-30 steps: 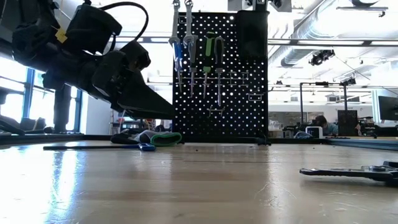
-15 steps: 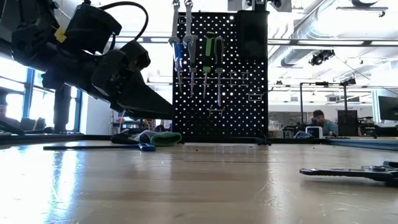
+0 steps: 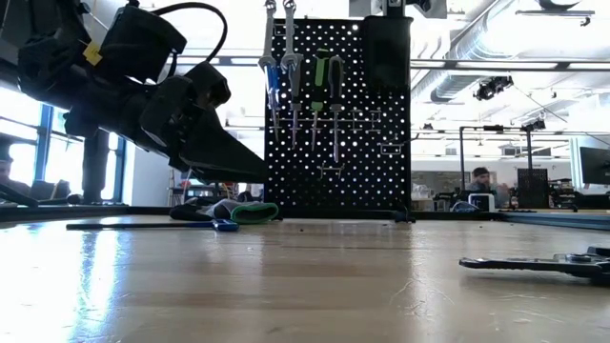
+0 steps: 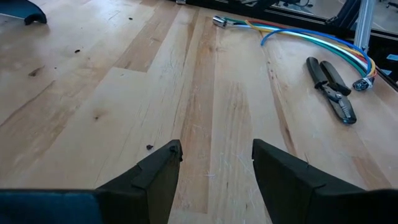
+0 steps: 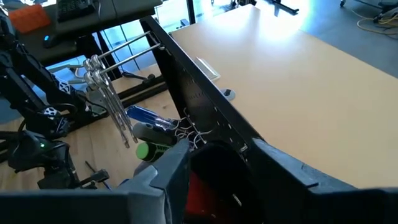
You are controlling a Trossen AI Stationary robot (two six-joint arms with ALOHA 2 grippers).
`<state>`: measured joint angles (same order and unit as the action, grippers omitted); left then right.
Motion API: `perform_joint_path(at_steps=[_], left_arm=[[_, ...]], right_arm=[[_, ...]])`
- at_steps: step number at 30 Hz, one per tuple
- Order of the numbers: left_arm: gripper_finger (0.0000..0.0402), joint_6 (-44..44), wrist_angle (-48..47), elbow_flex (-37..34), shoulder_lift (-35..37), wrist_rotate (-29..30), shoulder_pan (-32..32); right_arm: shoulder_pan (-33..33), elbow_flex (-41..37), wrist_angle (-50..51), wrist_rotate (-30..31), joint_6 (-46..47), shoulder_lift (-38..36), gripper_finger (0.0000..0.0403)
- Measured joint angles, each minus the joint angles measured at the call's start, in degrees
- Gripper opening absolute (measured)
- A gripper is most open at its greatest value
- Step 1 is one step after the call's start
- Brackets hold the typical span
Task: Hang tools onto peg board
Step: Hang the black pliers on the pegboard
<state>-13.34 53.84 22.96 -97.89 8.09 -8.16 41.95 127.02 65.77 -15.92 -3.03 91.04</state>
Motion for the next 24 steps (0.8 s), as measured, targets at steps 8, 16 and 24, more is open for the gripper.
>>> perform_joint_path(at_steps=[8, 16, 24], left_arm=[[0.0193, -0.04, -0.02, 0.0, 0.0, 0.01, 0.0], [0.0193, -0.13, -0.02, 0.01, 0.0, 0.01, 0.0], [0.0193, -0.18, -0.02, 0.01, 0.0, 0.01, -0.02]], right_arm=[[0.0, 0.0, -1.78, 2.88, -0.9, -2.19, 0.0158], [-0.06, 0.0, -6.05, 5.86, -0.46, -9.81, 0.0158], [-6.07, 0.04, 0.76, 4.11, -3.18, -15.68, 0.0158]])
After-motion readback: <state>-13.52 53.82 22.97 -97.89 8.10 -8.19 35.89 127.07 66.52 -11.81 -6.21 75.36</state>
